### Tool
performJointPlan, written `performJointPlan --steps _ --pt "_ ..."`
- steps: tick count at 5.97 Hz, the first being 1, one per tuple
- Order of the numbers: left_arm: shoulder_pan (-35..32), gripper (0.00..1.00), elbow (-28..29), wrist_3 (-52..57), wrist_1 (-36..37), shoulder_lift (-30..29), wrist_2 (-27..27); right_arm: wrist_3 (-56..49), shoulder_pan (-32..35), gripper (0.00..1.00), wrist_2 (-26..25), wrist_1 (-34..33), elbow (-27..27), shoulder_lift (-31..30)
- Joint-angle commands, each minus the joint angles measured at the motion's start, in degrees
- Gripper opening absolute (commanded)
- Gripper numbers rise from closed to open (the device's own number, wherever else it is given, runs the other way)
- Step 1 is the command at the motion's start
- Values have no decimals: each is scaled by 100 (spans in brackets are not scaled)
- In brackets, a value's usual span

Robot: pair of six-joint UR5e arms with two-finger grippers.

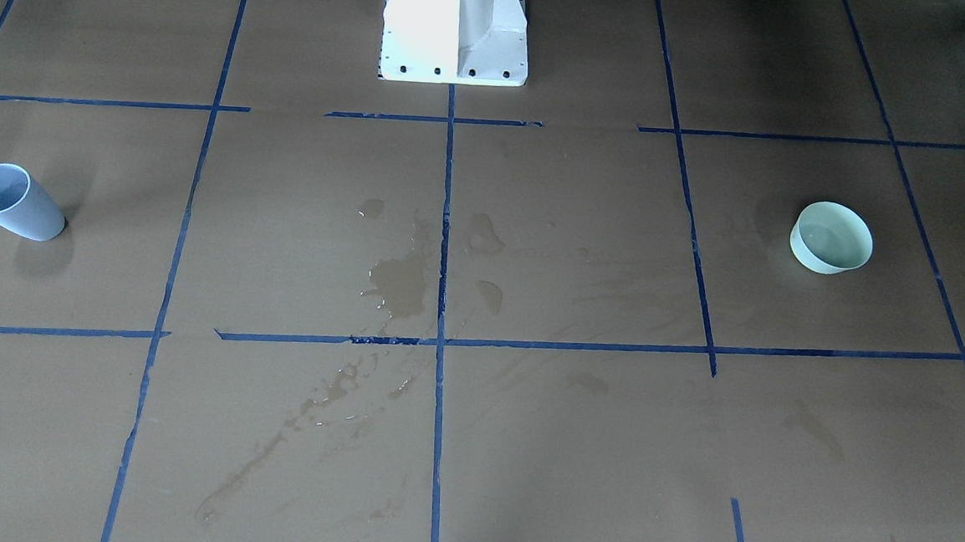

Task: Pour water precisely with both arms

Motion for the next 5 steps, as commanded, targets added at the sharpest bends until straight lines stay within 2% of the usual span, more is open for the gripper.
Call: performJointPlan --steps 1,2,4,5 --pt "3 100 -8 -5 -3 0 -9 17 -2 100 19 -5 43 16" --pt "3 100 -52 -6 -21 0 -9 61 -2 100 37 430 34 7" --pt "38 100 -44 -58 -38 -114 -26 70 -11 100 37 495 34 -10" --pt "4 100 -44 -389 -38 -524 -18 26 -11 100 11 504 34 -10"
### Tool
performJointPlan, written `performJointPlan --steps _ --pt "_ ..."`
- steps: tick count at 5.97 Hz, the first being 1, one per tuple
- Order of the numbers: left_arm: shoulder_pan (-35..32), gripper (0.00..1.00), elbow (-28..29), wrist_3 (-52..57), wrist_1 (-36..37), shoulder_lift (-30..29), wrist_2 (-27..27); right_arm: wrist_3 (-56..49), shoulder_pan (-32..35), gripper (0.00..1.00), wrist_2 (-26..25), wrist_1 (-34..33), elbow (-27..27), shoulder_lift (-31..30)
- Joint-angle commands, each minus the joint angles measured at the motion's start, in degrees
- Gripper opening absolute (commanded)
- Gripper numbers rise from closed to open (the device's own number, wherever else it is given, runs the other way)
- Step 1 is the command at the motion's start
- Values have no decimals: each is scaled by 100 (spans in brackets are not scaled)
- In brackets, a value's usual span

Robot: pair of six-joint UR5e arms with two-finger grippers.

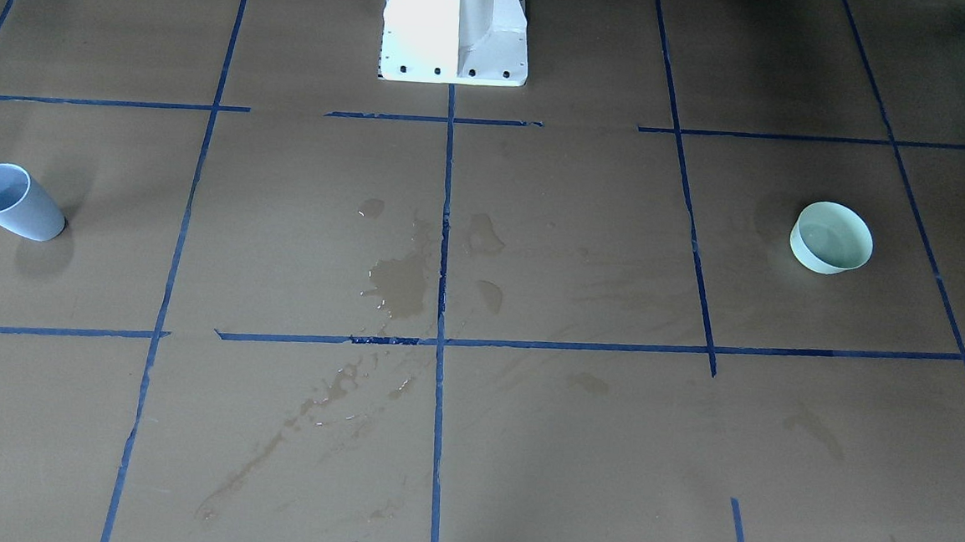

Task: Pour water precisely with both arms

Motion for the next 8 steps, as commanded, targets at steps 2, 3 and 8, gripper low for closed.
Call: performJointPlan --steps 2,3,8 --pt "-35 100 -298 -677 -22 -315 -53 15 -19 100 -10 37 0 -2" --pt "-35 100 -491 -669 -109 -341 -63 24 -71 100 -19 37 0 -2" --pt "1070 100 326 -3025 -3055 142 -1 33 -256 100 -10 37 0 -2"
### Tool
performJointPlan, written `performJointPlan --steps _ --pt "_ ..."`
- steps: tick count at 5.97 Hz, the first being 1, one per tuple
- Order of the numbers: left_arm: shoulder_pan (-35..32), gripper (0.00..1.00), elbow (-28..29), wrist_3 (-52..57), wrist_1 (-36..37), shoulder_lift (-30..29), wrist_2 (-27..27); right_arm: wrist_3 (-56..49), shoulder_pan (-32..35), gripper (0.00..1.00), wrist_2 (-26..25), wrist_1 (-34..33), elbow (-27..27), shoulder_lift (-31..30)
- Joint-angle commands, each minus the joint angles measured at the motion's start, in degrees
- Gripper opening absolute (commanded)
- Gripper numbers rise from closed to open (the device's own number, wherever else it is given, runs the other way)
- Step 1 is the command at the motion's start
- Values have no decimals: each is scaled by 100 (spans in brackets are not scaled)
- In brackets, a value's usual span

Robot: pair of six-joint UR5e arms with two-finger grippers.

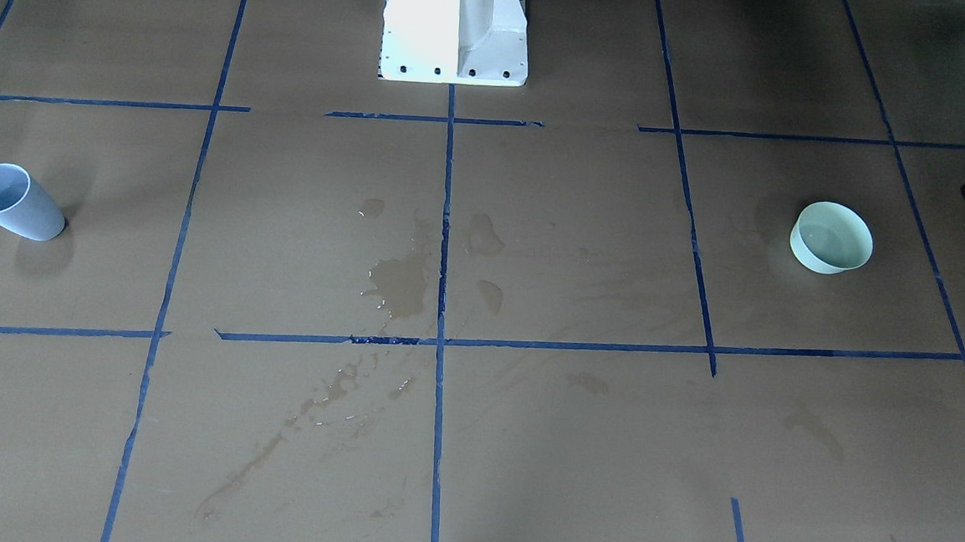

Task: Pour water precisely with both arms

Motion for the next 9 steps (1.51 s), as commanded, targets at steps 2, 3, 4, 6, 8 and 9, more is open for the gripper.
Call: performJointPlan --steps 2,3,4,6,8,9 --pt "1151 100 1564 -2613 -3572 80 461 1 -52 100 6 -17 -9 0" --pt "1755 100 1567 -3115 -3744 71 892 9 -52 100 6 -17 -18 0" --pt "2135 100 1567 -3459 -3885 63 1070 1 -52 100 6 -17 -26 0" --pt "2262 52 1567 -3533 -3895 45 1081 1 -52 100 6 -17 -35 0" --pt "2262 2 1576 -3515 -3887 71 1072 1 -52 100 6 -17 -35 0" --pt "2262 0 1532 -3533 -3878 45 1037 1 -52 100 6 0 -35 0"
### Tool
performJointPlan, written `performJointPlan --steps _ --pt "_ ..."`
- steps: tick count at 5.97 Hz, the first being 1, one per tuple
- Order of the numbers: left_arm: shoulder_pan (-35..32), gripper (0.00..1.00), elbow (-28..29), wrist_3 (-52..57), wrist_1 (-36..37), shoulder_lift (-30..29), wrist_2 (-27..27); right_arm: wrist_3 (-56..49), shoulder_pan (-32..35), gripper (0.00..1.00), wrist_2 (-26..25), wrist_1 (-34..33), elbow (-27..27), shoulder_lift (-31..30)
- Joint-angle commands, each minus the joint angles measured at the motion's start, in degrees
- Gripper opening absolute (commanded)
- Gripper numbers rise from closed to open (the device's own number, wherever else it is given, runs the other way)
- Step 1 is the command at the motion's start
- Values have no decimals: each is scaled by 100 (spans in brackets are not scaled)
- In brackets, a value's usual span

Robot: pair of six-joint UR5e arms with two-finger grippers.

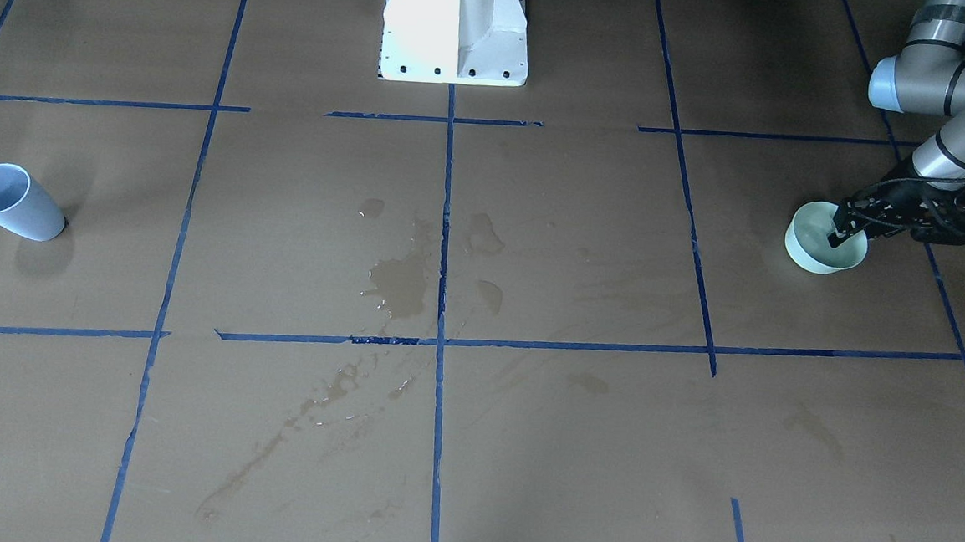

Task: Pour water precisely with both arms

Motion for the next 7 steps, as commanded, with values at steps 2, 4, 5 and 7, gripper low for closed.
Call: performJointPlan --steps 2,4,5,7 --pt "1 0 -346 -333 52 -126 -27 0 0 100 0 13 0 0" --pt "10 0 -541 -1071 313 -965 -44 0 -9 100 0 13 9 0" --pt "149 0 -811 -1465 1151 -1666 -35 0 -9 100 0 13 9 0" --pt "1129 0 -919 -2151 2637 -3168 505 0 -18 100 9 13 17 0"
